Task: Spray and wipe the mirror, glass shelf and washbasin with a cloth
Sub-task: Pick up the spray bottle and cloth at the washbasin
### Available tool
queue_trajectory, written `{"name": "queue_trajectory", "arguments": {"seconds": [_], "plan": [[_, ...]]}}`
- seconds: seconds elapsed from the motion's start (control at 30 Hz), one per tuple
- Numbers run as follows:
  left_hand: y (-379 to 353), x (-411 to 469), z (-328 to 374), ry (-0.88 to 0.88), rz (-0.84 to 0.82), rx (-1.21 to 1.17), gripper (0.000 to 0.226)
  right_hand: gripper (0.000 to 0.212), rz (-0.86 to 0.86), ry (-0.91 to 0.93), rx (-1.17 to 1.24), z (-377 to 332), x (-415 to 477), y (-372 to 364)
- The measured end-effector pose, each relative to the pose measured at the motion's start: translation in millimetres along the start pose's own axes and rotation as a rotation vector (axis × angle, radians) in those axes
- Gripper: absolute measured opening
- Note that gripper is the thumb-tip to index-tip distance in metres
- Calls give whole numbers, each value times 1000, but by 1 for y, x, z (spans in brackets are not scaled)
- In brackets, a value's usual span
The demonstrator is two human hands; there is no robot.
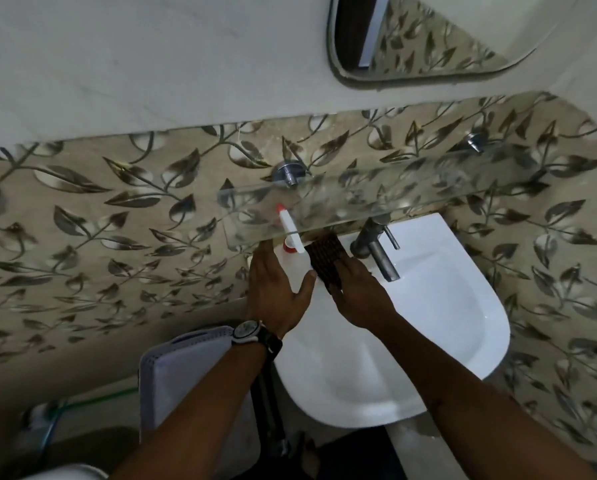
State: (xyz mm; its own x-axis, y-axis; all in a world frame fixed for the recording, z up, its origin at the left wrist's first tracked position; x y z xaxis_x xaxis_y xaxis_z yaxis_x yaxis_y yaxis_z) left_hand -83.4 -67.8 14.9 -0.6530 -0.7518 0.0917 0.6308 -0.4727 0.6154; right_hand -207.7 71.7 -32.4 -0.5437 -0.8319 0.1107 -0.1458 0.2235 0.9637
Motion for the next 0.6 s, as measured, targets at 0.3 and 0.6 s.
{"name": "queue_trajectory", "arguments": {"seconds": [0.3,0.6], "plan": [[-34,34,-12,128,-116,-160,61,68,-45,-96,33,16,51,-58],[-56,55,-21,172,-169,-258,31,70,-98,-170,-71,19,51,-67]]}}
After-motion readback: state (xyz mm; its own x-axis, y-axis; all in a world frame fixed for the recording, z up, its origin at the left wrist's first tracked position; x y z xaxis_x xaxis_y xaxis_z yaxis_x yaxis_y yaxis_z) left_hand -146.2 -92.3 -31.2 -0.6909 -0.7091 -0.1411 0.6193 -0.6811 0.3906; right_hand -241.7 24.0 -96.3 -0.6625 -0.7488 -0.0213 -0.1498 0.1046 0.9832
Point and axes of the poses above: each hand's wrist, its own x-axis towards the middle knuckle, its own y-axis out of the back of the hand, z = x × y, the point moved 10 cm from there along x, towards the middle knuckle, and after that the axes turned 9 degrees about y, right-handed, at the moved point
